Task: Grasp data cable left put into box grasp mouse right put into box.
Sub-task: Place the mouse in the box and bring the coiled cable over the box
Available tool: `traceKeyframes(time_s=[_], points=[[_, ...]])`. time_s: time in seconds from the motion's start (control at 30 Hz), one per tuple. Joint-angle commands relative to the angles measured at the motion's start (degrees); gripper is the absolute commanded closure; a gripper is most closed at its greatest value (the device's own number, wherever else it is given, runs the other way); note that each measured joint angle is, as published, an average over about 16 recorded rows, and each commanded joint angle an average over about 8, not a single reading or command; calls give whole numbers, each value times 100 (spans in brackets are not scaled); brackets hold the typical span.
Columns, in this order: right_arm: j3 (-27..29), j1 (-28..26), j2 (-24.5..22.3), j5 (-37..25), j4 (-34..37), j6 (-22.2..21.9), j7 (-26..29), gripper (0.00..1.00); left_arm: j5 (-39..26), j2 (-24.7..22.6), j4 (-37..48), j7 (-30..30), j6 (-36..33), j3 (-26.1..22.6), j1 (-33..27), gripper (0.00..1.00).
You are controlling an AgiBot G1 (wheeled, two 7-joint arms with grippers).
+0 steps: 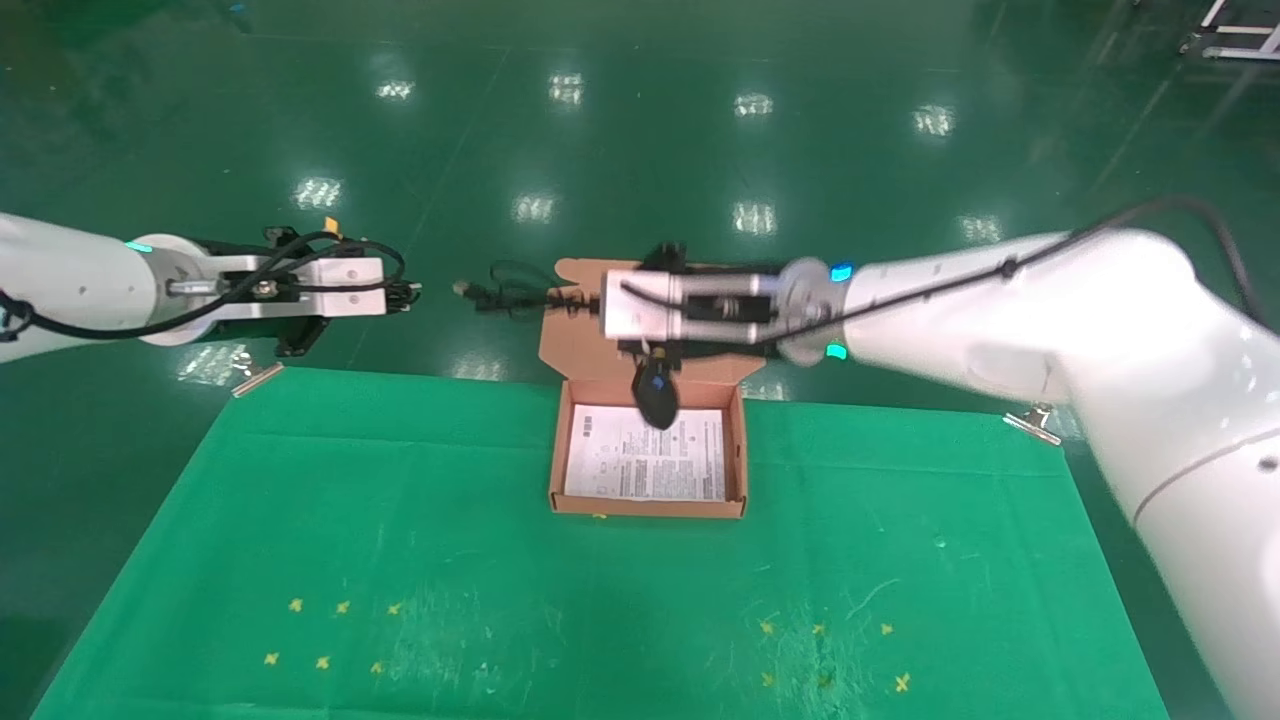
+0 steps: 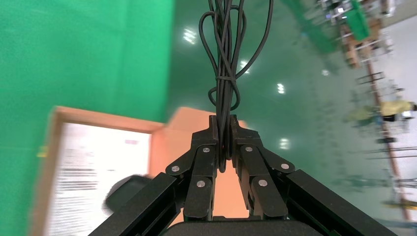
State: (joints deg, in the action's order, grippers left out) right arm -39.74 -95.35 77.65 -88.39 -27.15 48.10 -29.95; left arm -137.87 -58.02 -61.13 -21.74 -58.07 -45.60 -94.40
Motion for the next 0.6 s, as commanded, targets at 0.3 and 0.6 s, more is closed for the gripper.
traceKeyframes(time_s=[0.3,0.6], points=[[-363,563,53,541,401,-608,546,100,-50,25,-97,-79,-39,-1,28,100],[-697,749,57,965,669,-910,891,57,-58,28,-110,-91,-44,-1,32,100]])
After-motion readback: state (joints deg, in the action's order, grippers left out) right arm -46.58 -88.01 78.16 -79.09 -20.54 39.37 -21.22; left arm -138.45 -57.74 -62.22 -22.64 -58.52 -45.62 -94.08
